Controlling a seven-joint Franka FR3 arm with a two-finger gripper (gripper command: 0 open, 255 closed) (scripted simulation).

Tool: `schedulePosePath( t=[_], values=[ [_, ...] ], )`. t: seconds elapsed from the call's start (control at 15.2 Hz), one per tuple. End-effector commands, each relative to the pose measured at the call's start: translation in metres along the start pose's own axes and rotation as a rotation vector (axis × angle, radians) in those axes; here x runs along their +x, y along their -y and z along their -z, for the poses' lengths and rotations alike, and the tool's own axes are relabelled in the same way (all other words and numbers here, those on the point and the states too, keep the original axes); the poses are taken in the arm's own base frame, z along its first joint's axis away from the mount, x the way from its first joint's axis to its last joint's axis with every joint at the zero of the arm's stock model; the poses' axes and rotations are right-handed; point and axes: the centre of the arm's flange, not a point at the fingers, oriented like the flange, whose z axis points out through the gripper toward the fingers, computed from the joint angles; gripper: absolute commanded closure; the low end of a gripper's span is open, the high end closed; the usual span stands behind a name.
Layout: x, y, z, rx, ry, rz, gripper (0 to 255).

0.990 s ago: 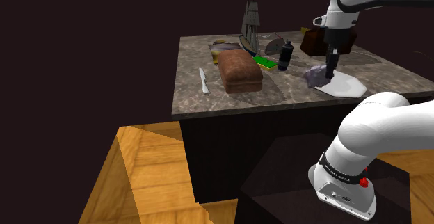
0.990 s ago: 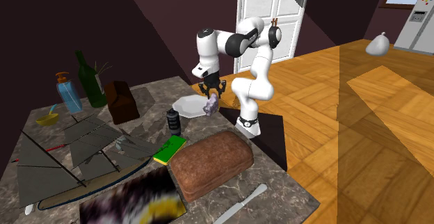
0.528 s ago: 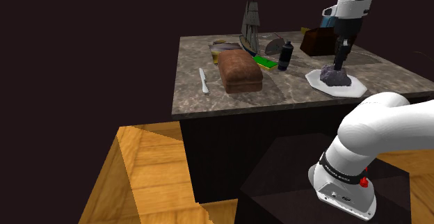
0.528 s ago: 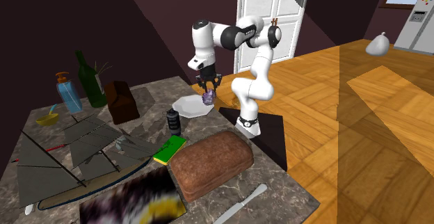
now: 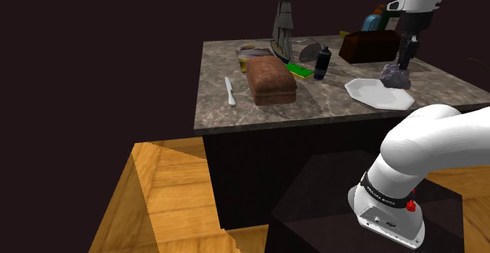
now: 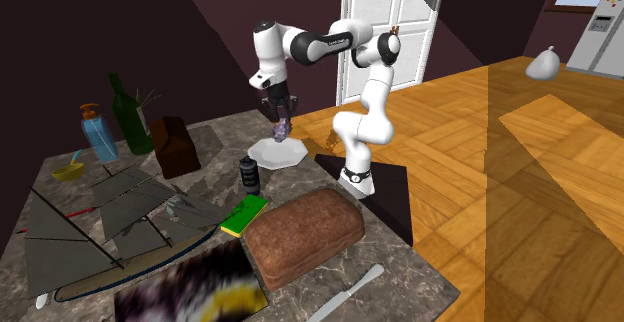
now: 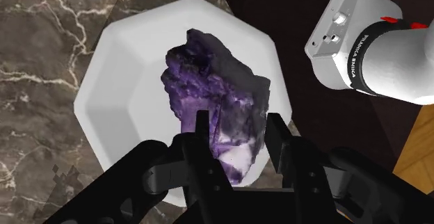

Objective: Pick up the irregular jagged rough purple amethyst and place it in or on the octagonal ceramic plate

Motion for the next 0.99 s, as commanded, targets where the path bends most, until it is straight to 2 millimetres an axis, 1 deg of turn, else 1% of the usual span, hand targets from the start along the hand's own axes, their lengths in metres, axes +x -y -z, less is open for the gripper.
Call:
schedulePosePath(
  t=[0.0, 0.92],
  values=[
    [-0.012, -0.009, -0.004, -0.001, 0.001, 0.001, 255],
    [-0.001, -0.016, -0.077, -0.001, 0.001, 0.001, 255]
  ],
)
